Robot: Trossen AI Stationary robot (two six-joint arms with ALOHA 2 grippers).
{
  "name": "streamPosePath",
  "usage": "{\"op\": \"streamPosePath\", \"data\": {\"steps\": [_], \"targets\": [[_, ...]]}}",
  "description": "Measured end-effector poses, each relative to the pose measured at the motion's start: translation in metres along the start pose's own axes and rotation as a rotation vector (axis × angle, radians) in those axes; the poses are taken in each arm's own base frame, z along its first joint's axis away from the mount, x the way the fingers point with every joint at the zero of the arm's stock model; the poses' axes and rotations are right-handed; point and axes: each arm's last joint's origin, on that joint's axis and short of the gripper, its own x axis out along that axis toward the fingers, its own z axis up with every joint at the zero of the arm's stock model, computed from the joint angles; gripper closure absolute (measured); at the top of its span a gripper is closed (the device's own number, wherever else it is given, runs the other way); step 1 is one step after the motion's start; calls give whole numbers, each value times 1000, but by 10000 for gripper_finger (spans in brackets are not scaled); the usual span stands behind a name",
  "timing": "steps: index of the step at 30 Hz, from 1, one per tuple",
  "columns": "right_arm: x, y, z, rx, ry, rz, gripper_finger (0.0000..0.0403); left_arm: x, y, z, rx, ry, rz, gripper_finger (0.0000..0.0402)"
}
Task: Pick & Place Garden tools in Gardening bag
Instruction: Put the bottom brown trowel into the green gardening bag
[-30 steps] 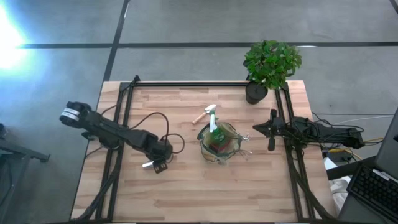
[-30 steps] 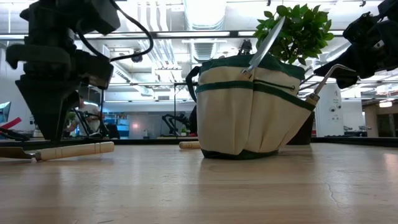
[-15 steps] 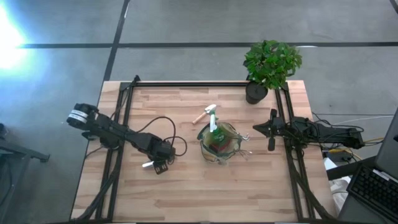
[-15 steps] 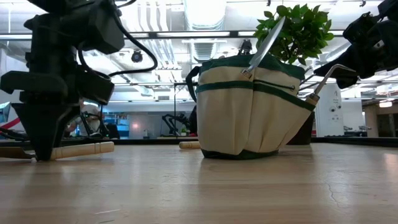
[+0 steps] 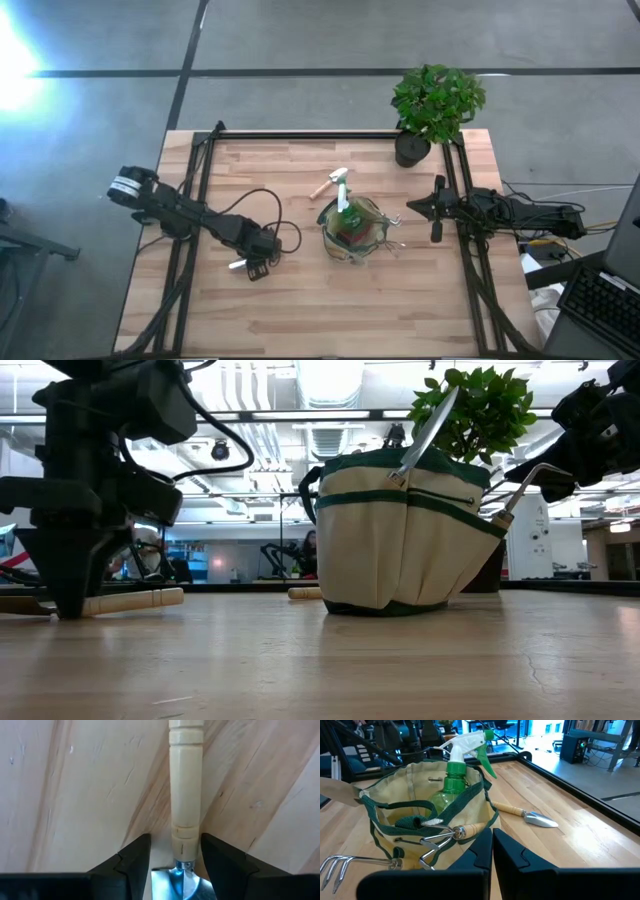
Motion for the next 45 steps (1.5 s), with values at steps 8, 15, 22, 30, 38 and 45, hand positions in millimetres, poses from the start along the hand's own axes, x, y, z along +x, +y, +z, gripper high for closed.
{"op": "streamPosePath", "data": {"steps": [8,15,22,30,38,45], "targets": [[0,0,0,0,0,1,394,0,0,1,7,-21,10,232],[0,0,0,0,0,0,394,0,0,1,1,-24,16,264],[0,0,0,0,0,1,394,0,0,1,-4,-23,15,338],[0,0,0,0,0,1,394,0,0,1,-7,-19,11,338],[0,0,0,0,0,0,394,-3,-2,3,-11,-23,12,338],[0,0,0,0,0,0,394,-14,-9,18,18,-183,76,338]]}}
